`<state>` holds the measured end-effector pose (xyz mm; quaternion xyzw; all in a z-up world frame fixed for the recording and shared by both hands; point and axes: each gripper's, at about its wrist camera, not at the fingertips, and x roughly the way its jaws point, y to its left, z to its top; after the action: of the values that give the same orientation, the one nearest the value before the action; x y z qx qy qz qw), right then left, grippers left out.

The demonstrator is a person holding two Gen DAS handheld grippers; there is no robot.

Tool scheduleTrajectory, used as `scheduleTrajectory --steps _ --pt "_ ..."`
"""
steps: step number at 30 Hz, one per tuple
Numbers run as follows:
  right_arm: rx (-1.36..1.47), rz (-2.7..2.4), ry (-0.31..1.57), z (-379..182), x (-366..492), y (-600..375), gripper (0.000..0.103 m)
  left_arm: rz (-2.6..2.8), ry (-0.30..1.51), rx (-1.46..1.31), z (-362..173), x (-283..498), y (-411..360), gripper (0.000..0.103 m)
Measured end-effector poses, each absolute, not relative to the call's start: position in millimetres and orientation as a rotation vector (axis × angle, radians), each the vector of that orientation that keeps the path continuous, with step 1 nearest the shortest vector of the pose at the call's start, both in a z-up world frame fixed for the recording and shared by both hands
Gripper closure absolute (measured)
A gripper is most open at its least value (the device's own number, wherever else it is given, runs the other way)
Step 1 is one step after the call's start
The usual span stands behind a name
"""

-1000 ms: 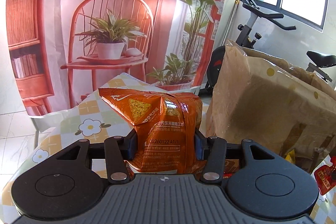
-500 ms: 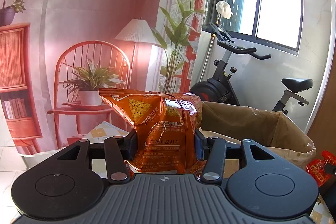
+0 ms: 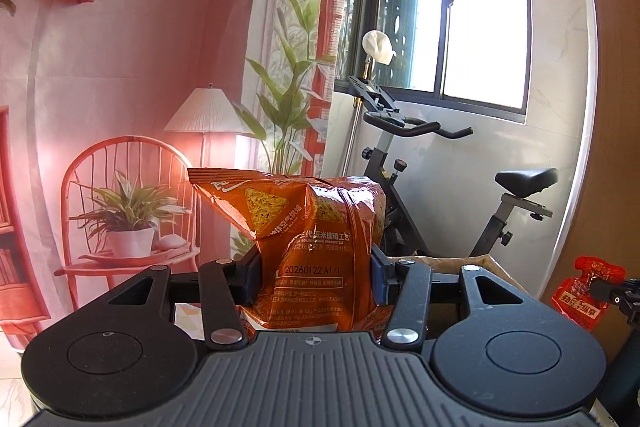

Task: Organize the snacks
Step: 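Lift the orange chip bag with the left gripper while the right carries the red packet to the box, then open both grippers over the box, dropping the orange bag and red packet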

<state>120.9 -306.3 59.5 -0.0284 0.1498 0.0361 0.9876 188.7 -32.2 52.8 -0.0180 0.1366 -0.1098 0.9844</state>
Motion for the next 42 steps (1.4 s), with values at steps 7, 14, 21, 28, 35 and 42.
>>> scheduleTrajectory --steps 7,14,21,28,35,42 --pt "-0.06 0.108 0.289 72 160 -298 0.09 -0.265 0.299 -0.019 51 213 -53 0.05" --pt "-0.006 0.108 0.376 51 213 -291 0.09 -0.293 0.369 0.027 38 252 -78 0.049" --pt "0.046 0.072 0.47 20 244 -292 0.09 -0.28 0.473 0.121 8 291 -104 0.049" --pt "0.045 0.038 0.516 11 254 -292 0.083 -0.356 0.587 0.119 -15 316 -112 0.036" --pt "0.019 0.062 0.477 21 234 -290 0.064 -0.332 0.556 0.069 -6 301 -85 0.032" --pt "0.032 0.128 0.458 23 193 -288 0.052 -0.282 0.527 0.079 14 257 -45 0.029"
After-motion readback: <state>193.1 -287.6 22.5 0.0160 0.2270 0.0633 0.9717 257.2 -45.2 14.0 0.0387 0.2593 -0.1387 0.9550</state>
